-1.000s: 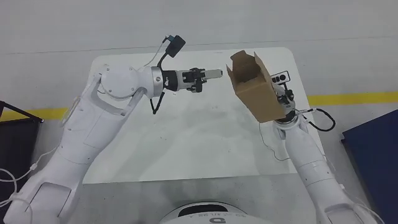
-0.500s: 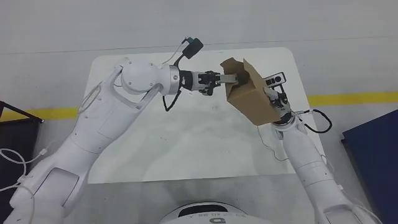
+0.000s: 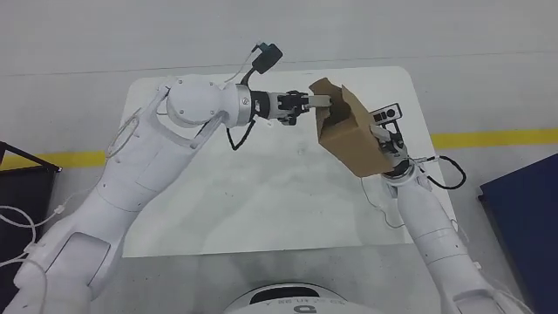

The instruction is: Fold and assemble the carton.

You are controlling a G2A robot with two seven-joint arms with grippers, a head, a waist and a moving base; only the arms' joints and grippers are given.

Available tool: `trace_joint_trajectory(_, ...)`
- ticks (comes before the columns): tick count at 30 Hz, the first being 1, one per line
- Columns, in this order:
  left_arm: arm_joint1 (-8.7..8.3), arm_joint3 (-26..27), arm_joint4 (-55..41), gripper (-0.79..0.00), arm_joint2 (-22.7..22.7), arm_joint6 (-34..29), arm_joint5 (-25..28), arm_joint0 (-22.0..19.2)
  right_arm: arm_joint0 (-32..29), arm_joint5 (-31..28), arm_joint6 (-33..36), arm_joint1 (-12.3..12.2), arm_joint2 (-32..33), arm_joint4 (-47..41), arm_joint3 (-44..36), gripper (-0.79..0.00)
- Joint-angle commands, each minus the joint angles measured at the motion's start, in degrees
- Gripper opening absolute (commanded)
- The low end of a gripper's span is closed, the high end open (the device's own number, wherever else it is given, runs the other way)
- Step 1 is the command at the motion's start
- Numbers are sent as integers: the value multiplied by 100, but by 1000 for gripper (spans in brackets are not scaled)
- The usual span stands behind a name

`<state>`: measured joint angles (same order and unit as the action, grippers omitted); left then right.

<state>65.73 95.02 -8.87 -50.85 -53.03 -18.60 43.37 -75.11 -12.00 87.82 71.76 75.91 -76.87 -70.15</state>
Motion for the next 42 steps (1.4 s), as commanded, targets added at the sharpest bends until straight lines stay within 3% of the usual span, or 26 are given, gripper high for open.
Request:
trace_joint_trajectory(1,-29,183,-11,0,-148,21,-43,49,-4,8,5,7,4,14,15,-785)
trace_joint_trajectory(6,-24,500,-65,0,-227,117,-200,30,-3,-66,4,28,-23,157,24,-785)
trace_joint_trajectory(15,169,271,117,0,437,228,-933,-487,-37,-240,18,50,42,303,-5,-785)
trace_joint_trajectory(25,177,249,754,0,706,-47,-609,-573,-115,-200,18,59,199,213,34,-785)
trace_joint_trajectory(36,108,342,981,0,576,-243,-516,-328,-51,-122,-6,97,202,239,66,-785)
trace_joint_trajectory(42,51,428,628,0,81,-45,-349,-139,-20,-122,-22,119,199,276,89,-785)
